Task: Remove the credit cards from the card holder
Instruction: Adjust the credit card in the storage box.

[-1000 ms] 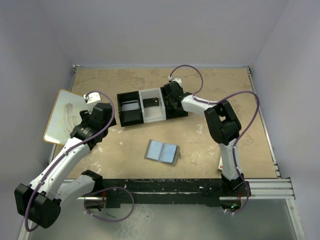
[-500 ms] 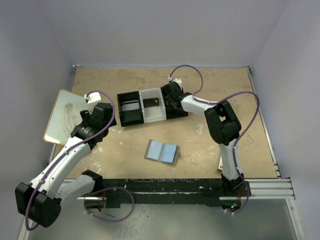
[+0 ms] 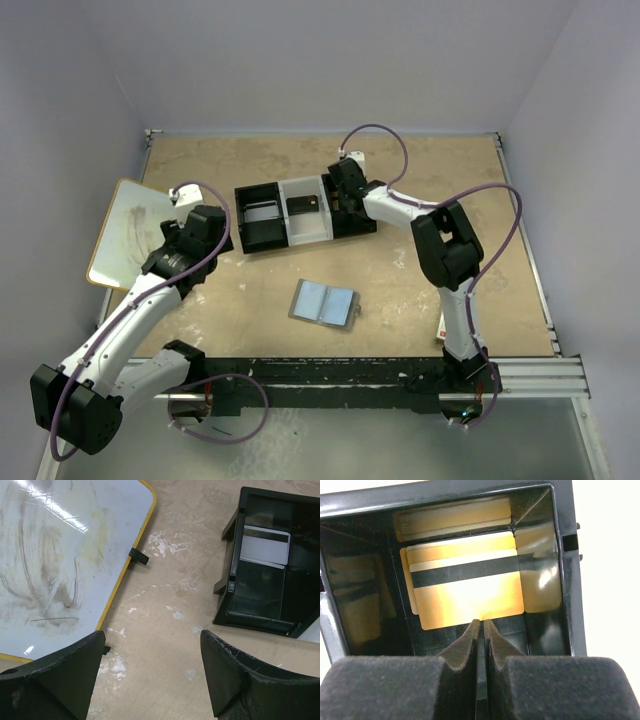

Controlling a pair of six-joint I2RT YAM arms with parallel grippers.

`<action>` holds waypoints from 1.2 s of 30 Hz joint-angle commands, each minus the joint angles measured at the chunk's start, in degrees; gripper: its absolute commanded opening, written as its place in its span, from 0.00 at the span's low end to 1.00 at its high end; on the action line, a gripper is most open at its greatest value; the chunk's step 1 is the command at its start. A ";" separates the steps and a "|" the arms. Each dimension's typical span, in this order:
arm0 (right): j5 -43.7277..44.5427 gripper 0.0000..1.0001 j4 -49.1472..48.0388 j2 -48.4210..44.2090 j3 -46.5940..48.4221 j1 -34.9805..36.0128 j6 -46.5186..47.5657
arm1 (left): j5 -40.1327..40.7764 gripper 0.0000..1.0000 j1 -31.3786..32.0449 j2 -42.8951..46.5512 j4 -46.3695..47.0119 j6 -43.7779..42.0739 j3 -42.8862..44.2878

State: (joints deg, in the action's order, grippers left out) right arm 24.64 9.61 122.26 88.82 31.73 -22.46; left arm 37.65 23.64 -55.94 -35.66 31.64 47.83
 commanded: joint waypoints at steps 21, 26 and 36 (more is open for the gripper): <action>0.18 0.10 -2.03 3.10 1.84 -0.72 -0.26 | -1.08 0.75 -0.21 -1.21 0.99 -1.75 1.49; -0.52 0.12 -3.40 3.76 2.11 -0.76 -0.72 | -1.05 0.75 -0.21 -1.23 1.02 -1.77 1.49; -1.25 0.17 -3.26 4.41 3.84 -0.92 -0.68 | -1.00 0.75 -0.19 -1.36 1.02 -1.78 1.54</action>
State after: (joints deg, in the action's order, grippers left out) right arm 24.27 6.09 126.10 91.00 31.14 -22.57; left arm 36.45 23.64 -57.39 -35.66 30.76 47.83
